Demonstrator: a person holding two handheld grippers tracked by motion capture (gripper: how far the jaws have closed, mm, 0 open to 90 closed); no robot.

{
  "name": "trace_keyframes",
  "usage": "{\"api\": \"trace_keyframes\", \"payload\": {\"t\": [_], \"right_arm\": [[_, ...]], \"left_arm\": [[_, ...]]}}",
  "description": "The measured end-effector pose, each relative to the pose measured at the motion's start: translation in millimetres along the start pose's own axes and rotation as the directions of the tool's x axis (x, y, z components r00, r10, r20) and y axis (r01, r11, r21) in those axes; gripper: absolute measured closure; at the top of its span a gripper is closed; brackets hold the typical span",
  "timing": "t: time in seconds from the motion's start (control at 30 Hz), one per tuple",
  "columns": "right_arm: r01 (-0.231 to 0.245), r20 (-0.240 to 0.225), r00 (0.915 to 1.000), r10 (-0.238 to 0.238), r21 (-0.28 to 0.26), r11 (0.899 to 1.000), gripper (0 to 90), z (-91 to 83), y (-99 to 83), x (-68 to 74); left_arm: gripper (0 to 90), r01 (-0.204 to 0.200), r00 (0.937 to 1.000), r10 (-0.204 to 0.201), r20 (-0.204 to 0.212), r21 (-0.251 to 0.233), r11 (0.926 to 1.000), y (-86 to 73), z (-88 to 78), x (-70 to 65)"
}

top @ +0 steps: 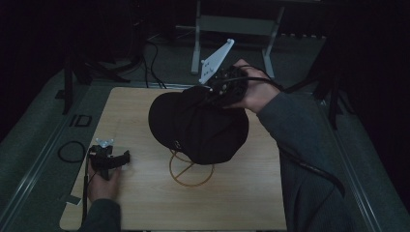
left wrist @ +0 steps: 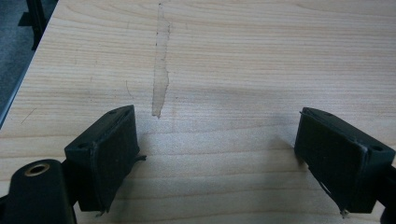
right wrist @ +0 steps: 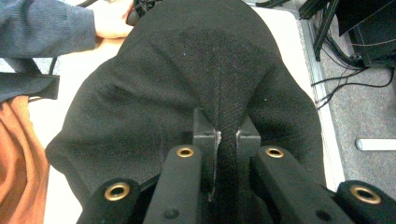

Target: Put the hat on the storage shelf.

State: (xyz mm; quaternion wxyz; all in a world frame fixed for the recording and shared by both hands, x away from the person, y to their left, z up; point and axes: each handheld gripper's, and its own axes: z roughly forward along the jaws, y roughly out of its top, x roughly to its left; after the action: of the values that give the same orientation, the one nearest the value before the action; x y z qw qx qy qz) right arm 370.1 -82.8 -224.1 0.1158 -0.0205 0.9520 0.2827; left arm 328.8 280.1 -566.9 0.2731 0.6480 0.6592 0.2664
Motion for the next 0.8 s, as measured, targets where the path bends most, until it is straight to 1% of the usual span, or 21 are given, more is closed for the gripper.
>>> {"api": "trace_keyframes", "payload": {"t": [0.1, 0.13, 0.27, 0.4, 0.5, 0.53, 0.63, 0.67, 0.7, 0.8], "right_arm": [[-0.003, -0.005, 1.0, 0.003, 0.006, 1.0, 84.0, 5.7, 1.0, -0.7], [-0.002, -0.006, 1.0, 0.002, 0.015, 1.0, 83.8, 9.7, 1.7, -1.0], [-0.007, -0.014, 0.9999, 0.007, 0.013, 1.0, 83.7, 15.3, 2.3, -2.7], [-0.015, -0.027, 0.9995, 0.016, 0.022, 1.0, 83.6, 22.4, 3.9, -4.9], [-0.023, -0.03, 0.9993, 0.024, 0.036, 0.999, 83.6, 27.5, 5.9, -7.2], [-0.033, -0.032, 0.9989, 0.034, 0.046, 0.998, 83.5, 30.6, 6.7, -8.5], [-0.037, -0.035, 0.9986, 0.039, 0.055, 0.998, 83.4, 33.8, 7.4, -9.1], [-0.031, -0.037, 0.9988, 0.033, 0.055, 0.998, 83.3, 35.5, 7.6, -9.7], [-0.037, -0.037, 0.9985, 0.04, 0.061, 0.997, 83.2, 37.0, 8.0, -9.3], [-0.034, -0.043, 0.9984, 0.037, 0.076, 0.996, 82.8, 43.5, 10.5, -7.4]], "left_arm": [[13.1, 0.0, 1.0, 0.0, 0.0, 0.0, 1.0, 0.0, 0.0, 0.0], [13.1, 0.0, 1.0, 0.0, 0.0, 0.0, 1.0, 0.0, 0.0, 0.0], [13.1, 0.002, 1.0, -0.002, 0.0, -0.002, 1.0, 0.0, 0.1, -0.2], [13.1, 0.001, 1.0, -0.001, 0.0, 0.0, 1.0, 0.0, 0.0, -0.1], [13.1, 0.002, 1.0, -0.002, -0.001, -0.001, 1.0, 0.0, 0.1, -0.2], [13.1, 0.003, 1.0, -0.003, 0.0, -0.001, 1.0, 0.0, 0.0, -0.2], [13.1, 0.003, 1.0, -0.003, -0.001, -0.002, 1.0, 0.0, 0.1, -0.2], [13.1, 0.002, 1.0, -0.002, -0.001, -0.002, 1.0, 0.0, 0.1, -0.2], [13.1, 0.002, 1.0, -0.002, -0.001, -0.001, 1.0, 0.0, 0.1, -0.2], [13.1, 0.002, 1.0, -0.002, -0.001, -0.001, 1.0, 0.0, 0.0, -0.2]]}}
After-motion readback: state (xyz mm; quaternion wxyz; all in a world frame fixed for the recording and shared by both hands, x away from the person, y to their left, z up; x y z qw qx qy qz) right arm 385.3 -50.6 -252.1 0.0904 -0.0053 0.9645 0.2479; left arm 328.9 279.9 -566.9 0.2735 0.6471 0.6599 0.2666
